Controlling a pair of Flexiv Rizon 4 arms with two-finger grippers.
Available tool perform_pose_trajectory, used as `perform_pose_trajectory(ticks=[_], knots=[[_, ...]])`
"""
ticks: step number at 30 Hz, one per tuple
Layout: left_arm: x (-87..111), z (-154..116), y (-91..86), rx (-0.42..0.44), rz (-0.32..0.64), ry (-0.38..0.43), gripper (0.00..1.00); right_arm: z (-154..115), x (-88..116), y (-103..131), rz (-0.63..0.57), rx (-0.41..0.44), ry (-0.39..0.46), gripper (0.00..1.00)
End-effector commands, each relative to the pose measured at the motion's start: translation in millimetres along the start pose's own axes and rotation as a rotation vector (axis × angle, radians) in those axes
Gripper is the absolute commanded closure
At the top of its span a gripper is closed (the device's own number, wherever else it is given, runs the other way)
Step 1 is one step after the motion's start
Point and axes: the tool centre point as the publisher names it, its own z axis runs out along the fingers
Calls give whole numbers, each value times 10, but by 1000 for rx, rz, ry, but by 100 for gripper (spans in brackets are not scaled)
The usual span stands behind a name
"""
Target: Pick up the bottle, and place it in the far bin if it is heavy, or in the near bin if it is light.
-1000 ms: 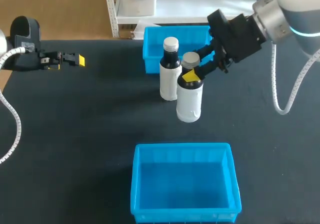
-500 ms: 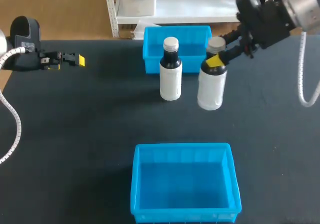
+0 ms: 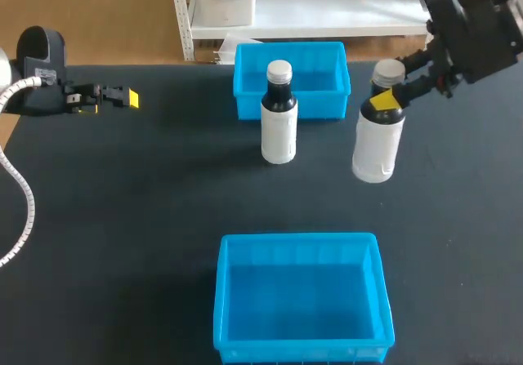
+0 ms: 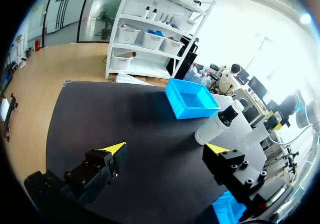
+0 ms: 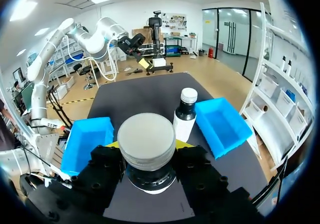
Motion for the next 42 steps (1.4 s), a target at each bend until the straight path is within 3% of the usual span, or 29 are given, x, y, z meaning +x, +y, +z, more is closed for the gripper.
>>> perform_pose_trajectory(ticks=[1, 11, 28, 36, 42], knots=[[0, 0, 0, 0, 0, 0, 0, -77, 4, 74, 6, 27, 1, 100], [0, 0, 0, 0, 0, 0, 0, -269, 59, -65, 25, 43, 23, 100], [0, 0, 0, 0, 0, 0, 0, -677, 15, -1054, -43, 29, 58, 100], [0, 0, 0, 0, 0, 0, 0, -642, -32, -1503, -64, 18, 44, 100], [0, 0, 0, 0, 0, 0, 0, -476, -181, -1746, -88, 1, 31, 100]])
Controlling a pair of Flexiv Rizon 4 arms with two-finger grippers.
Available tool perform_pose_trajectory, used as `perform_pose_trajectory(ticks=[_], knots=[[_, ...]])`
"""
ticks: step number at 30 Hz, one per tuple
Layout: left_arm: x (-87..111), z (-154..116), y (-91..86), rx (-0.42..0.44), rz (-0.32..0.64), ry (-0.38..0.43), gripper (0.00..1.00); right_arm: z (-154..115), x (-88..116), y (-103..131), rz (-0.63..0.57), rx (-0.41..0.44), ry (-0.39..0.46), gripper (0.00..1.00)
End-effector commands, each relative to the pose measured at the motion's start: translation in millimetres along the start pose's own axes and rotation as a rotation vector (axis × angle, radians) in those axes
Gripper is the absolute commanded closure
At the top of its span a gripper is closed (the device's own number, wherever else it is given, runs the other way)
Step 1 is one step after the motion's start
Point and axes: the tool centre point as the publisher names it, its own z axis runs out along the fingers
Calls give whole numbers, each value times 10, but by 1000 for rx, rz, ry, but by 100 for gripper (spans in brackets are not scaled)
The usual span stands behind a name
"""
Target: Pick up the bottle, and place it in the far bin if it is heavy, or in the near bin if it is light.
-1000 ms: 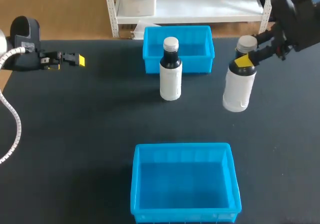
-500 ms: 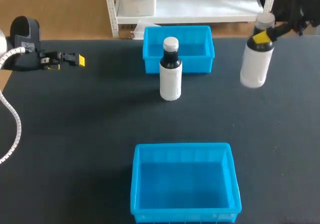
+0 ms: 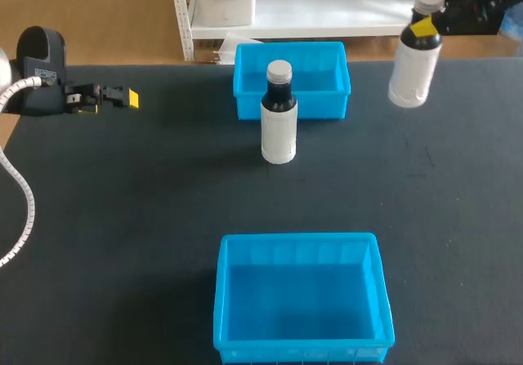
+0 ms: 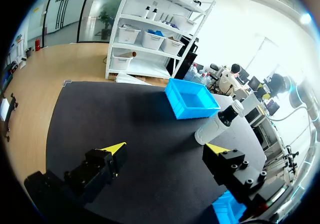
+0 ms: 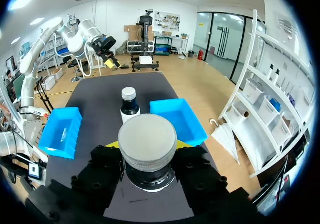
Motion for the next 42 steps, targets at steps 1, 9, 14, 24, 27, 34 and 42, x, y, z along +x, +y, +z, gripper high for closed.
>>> perform_pose_trajectory(ticks=[1, 9, 14, 24, 27, 34, 42], knots=[[0, 0, 0, 0, 0, 0, 0, 178, -136, -333, -12, -106, -4, 100], [0, 0, 0, 0, 0, 0, 0, 522, -453, -611, -22, -125, -17, 100], [0, 0, 0, 0, 0, 0, 0, 778, -680, -741, -21, -134, -23, 100], [0, 0, 0, 0, 0, 0, 0, 1386, -992, -892, -32, -171, -12, 100], [0, 0, 0, 0, 0, 0, 0, 1553, -1043, -926, -31, -186, -10, 100], [0, 0, 0, 0, 0, 0, 0, 1861, -1116, -996, -25, -215, -18, 100], [0, 0, 0, 0, 0, 0, 0, 2143, -1113, -991, -23, -264, -19, 100]])
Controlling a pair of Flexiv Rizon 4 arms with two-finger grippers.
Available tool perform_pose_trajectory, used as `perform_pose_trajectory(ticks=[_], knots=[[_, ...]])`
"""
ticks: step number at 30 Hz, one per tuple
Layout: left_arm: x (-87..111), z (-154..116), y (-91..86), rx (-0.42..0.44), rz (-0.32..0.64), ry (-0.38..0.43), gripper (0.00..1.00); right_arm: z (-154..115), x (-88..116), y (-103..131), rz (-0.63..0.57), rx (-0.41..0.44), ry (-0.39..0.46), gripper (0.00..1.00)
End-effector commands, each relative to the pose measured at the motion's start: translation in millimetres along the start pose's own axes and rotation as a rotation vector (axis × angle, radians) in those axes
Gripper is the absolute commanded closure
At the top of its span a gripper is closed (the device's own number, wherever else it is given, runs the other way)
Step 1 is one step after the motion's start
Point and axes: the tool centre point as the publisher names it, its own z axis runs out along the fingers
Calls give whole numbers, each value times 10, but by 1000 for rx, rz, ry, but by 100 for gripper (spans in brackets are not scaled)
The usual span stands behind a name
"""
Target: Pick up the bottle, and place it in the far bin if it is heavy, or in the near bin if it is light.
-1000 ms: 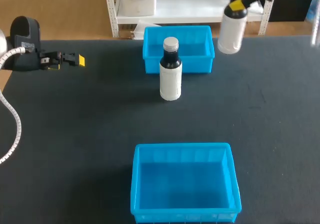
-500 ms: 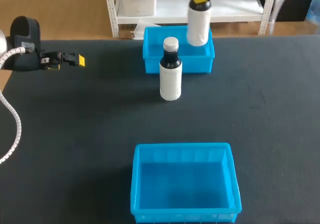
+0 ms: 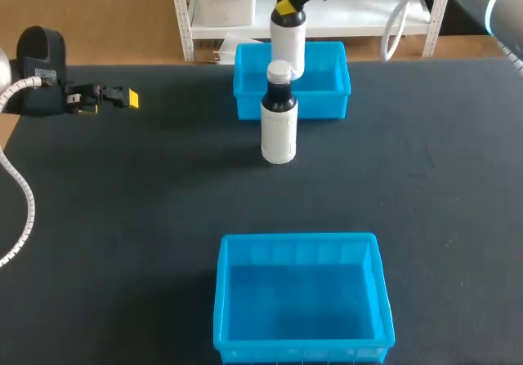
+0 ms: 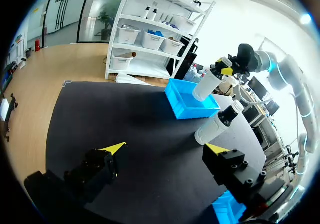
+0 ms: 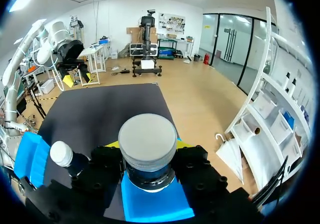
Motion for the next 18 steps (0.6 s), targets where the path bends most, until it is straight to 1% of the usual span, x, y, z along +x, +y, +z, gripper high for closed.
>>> perform_pose_trajectory(ticks=[1, 11, 18], knots=[[0, 0, 0, 0, 0, 0, 0, 156, -44, -212, 2, -230, 8, 100], [0, 0, 0, 0, 0, 0, 0, 412, 42, -267, 11, -267, 2, 100], [0, 0, 0, 0, 0, 0, 0, 580, 117, -264, 26, -288, -5, 100]])
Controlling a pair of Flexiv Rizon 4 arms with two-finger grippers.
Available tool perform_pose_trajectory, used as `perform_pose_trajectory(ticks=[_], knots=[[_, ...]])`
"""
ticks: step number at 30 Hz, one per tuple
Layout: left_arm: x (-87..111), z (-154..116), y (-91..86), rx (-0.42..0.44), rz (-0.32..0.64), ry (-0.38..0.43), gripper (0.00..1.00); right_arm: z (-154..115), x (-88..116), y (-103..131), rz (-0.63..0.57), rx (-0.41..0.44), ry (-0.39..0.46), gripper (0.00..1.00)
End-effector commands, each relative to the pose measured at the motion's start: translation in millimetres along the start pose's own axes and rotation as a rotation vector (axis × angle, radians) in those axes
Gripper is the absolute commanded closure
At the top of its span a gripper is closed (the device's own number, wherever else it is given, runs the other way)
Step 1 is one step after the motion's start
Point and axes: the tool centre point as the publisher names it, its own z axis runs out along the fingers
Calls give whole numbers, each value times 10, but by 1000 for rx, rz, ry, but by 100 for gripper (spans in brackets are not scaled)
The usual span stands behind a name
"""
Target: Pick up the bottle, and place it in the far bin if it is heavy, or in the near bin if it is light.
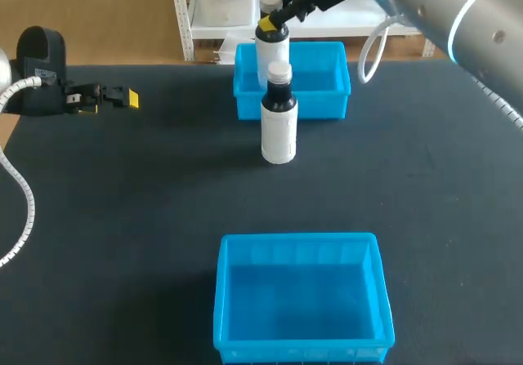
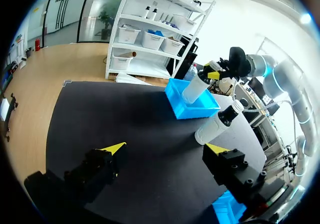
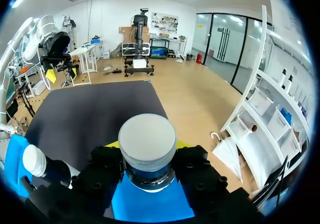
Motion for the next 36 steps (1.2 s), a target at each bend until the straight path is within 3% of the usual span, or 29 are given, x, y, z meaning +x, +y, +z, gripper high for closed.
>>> perform_pose_trajectory(ticks=[1, 25, 27, 28, 36], knots=[[0, 0, 0, 0, 0, 0, 0, 145, -18, -166, 7, -360, 3, 100], [0, 0, 0, 0, 0, 0, 0, 413, 118, -209, 70, -405, 16, 99], [0, 0, 0, 0, 0, 0, 0, 415, 124, -211, 74, -405, 17, 64], [0, 0, 0, 0, 0, 0, 0, 412, 130, -215, 78, -403, 19, 0], [0, 0, 0, 0, 0, 0, 0, 331, 187, -236, 93, -394, 27, 0]])
